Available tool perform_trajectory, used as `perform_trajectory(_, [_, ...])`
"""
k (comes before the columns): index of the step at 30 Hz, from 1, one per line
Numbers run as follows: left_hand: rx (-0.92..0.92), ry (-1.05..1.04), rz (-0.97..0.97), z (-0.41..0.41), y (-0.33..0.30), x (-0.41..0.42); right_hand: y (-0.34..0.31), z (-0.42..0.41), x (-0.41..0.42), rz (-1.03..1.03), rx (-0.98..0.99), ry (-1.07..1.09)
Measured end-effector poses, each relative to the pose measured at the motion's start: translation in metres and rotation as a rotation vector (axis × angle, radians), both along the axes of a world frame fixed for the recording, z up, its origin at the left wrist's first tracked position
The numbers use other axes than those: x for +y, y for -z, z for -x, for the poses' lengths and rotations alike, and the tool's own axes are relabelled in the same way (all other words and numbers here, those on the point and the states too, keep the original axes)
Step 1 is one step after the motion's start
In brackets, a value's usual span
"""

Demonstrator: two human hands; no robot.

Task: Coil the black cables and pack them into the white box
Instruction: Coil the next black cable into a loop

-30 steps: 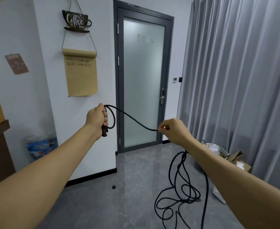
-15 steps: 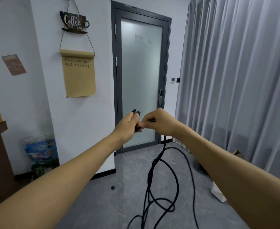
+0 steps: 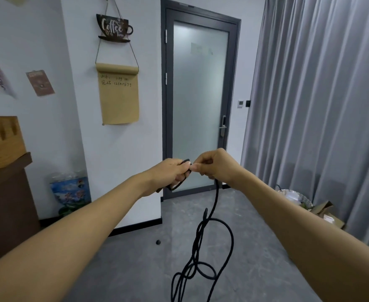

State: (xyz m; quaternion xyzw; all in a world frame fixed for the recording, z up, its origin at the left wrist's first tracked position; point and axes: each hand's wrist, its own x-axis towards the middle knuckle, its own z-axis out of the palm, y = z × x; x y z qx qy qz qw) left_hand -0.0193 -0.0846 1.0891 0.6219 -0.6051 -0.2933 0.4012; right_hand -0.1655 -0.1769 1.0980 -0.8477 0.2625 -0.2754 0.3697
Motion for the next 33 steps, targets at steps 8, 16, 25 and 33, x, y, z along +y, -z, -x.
perform_trajectory(8, [0.412,-0.139,0.13,-0.006,0.005,0.001,0.032,-0.003,-0.011,-0.008,0.102,0.023])
perform_trajectory(16, [0.644,-0.173,0.239,-0.002,-0.007,-0.011,0.077,0.001,-0.016,0.142,0.548,0.158])
perform_trajectory(25, [0.707,-0.245,0.267,-0.006,-0.007,-0.014,0.093,-0.006,-0.011,0.212,0.523,0.195])
perform_trajectory(33, [0.298,-0.542,0.226,-0.046,0.016,-0.008,0.071,-0.002,-0.011,0.242,0.351,0.277])
